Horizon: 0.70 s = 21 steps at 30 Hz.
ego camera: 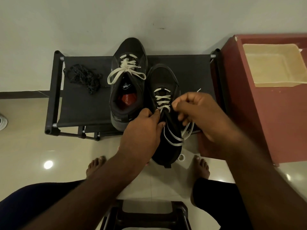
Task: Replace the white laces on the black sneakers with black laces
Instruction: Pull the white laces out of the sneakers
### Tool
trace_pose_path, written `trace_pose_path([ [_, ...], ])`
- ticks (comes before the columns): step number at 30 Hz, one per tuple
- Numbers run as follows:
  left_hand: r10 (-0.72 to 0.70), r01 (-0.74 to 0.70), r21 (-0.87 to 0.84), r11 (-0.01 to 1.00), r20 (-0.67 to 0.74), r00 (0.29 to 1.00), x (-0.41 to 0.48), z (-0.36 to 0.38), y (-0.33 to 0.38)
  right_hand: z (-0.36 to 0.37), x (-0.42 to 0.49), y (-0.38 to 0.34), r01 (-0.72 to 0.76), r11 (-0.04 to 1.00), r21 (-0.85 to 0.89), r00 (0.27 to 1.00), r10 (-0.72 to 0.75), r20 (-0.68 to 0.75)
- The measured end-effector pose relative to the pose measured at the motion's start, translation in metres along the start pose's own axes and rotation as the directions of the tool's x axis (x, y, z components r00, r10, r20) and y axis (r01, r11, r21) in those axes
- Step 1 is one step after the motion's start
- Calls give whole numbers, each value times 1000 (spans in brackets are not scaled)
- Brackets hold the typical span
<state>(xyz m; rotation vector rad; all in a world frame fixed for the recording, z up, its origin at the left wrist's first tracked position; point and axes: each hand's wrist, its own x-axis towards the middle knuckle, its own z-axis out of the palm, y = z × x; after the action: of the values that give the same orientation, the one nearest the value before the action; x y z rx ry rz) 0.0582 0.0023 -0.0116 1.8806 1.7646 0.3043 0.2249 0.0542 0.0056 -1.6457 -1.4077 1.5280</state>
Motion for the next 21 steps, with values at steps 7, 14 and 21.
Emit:
trace_pose_path([
  [7, 10, -10, 1, 1000, 14, 1000, 0, 1, -2, 12, -1, 0, 174, 977, -124, 983, -179, -28],
  [14, 13, -12, -12, 1000, 23, 1000, -2, -2, -1, -8, 5, -2, 87, 988, 125, 994, -77, -82],
  [21, 16, -16, -1, 1000, 23, 1000, 0, 0, -3, 9, -1, 1, 186, 973, -140, 982, -179, 61],
])
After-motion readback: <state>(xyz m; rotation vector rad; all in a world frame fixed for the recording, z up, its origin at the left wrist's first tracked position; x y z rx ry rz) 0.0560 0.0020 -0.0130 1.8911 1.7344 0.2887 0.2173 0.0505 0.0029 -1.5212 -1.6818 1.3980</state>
